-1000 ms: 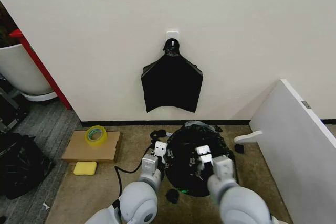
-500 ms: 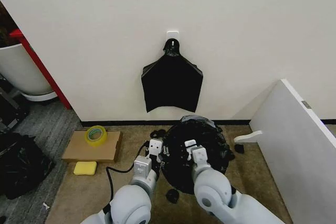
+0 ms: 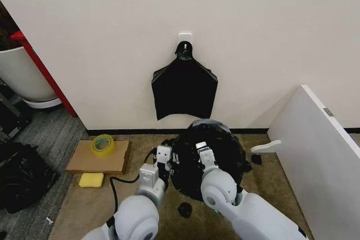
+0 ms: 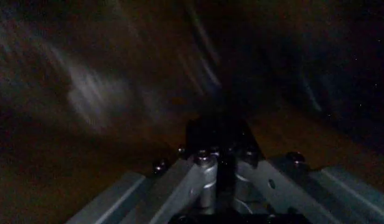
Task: Place the garbage bag over the trash bin.
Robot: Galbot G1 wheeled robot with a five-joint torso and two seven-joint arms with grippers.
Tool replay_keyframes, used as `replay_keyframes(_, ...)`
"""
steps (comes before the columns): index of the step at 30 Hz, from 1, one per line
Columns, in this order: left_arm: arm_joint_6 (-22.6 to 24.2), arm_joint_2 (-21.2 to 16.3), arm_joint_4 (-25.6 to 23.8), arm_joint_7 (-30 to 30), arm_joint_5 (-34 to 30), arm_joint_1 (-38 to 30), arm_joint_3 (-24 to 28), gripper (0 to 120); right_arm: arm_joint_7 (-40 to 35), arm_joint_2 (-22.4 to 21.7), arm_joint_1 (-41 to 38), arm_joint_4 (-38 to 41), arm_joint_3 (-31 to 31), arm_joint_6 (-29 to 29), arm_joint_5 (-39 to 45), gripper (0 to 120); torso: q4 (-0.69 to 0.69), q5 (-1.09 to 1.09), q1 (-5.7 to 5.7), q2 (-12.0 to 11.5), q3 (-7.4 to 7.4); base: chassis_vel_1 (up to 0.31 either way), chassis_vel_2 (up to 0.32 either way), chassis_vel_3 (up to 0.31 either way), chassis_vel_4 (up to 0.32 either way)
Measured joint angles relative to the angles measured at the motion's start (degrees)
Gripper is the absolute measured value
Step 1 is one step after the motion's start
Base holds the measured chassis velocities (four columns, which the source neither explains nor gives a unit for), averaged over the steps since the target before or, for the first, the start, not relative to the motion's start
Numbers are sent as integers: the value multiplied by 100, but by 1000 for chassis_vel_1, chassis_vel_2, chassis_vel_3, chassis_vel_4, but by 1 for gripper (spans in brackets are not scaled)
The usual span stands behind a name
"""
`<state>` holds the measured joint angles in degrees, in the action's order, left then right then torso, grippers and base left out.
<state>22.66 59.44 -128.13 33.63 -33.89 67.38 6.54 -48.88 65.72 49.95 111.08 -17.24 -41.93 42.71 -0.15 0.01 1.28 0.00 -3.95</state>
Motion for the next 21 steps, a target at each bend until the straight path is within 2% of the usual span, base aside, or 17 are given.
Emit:
replay_keyframes(4,12,-23,-82,-40,32,125,27,0,52,106,-192,-110,-52,8,-60,0,3,-1,0,0,0,0,0,0,0)
replay_keyframes(9,15,-89,-173,-100,35,135,-30,0,100,32,-182,-263,31,15,-107,0,0,-1,0,0,0,0,0,0,0)
replay_keyframes(21,51,-117,-365,-175,32,255,-94,0,184,104,-310,-219,-65,12,-106,0,2,0,0,0,0,0,0,0,0)
